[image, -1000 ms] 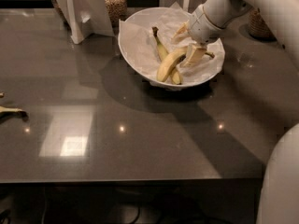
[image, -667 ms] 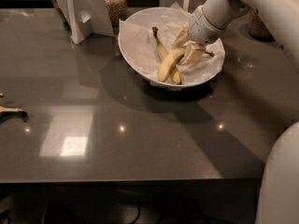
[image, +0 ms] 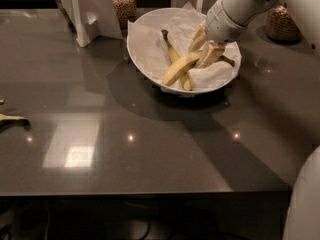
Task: Pick banana from white bowl
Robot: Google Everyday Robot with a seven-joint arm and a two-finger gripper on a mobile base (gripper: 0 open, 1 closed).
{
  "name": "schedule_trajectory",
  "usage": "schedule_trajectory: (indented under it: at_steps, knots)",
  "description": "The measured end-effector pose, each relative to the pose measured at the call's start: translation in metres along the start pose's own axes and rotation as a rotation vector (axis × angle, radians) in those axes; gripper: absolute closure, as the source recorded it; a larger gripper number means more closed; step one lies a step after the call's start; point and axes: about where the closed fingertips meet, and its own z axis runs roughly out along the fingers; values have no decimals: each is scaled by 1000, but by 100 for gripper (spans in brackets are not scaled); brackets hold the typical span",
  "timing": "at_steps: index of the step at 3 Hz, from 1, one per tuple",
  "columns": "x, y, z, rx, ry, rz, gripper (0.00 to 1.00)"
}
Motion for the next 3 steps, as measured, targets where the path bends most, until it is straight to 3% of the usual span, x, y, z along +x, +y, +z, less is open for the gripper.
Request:
schedule_trajectory:
  at_steps: [1, 2, 3]
  knots:
    - [-3, -3, -28, 21, -2, 3, 100]
    - [-4, -3, -66, 53, -47, 28, 100]
    - [-17, 3, -101, 102, -174, 49, 100]
